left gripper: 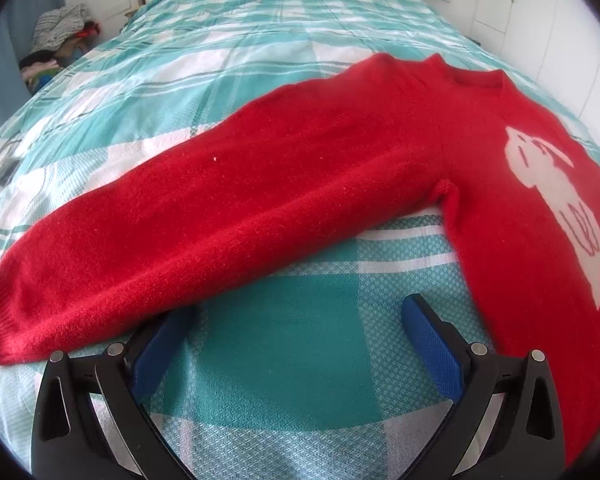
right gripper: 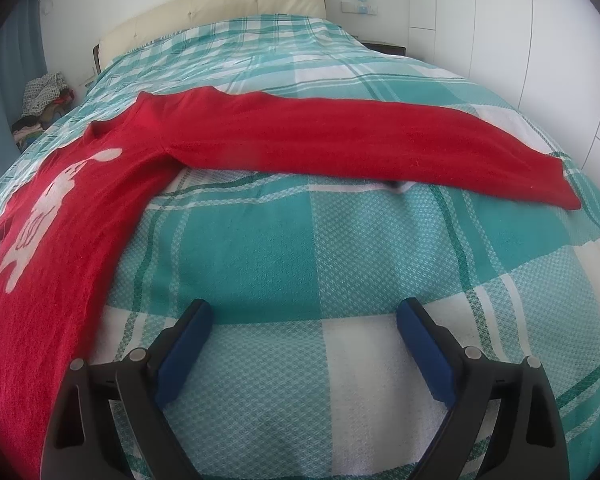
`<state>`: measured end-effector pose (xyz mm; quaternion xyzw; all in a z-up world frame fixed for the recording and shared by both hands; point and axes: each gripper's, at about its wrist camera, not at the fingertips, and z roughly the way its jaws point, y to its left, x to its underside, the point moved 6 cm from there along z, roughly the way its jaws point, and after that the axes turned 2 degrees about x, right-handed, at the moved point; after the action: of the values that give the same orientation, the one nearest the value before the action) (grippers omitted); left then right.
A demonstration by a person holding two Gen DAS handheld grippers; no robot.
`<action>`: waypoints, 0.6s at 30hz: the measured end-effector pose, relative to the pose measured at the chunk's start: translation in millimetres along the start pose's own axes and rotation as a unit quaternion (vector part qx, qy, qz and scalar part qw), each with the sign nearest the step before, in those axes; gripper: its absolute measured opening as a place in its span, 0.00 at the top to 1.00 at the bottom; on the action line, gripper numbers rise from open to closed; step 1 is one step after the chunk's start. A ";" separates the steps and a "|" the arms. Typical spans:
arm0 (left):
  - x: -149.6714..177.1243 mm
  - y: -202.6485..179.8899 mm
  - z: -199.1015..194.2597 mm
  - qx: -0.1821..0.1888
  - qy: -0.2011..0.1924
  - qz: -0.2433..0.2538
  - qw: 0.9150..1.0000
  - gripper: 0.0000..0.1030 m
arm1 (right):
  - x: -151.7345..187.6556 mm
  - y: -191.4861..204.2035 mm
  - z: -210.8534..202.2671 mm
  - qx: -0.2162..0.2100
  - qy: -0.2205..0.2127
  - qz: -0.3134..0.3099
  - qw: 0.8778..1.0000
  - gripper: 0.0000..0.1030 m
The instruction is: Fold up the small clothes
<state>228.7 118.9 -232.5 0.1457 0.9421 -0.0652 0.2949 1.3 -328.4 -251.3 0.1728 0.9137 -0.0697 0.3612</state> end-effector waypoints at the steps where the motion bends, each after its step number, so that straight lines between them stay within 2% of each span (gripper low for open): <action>1: -0.6 0.6 0.4 0.000 0.000 0.000 1.000 0.00 | 0.2 -0.6 0.2 -0.001 0.000 0.001 1.000 0.09; 12: -0.7 0.4 0.4 0.000 0.000 -0.001 1.000 0.00 | -0.3 1.8 1.6 0.009 0.003 -0.006 1.000 0.08; 18: -0.9 0.7 0.4 0.001 0.001 0.000 1.000 0.00 | -0.6 -1.3 6.0 -0.006 0.007 0.004 1.000 0.05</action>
<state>229.8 119.3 -232.3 0.1456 0.9423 -0.0661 0.2940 5.0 -331.3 -255.3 0.1750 0.9158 -0.0619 0.3561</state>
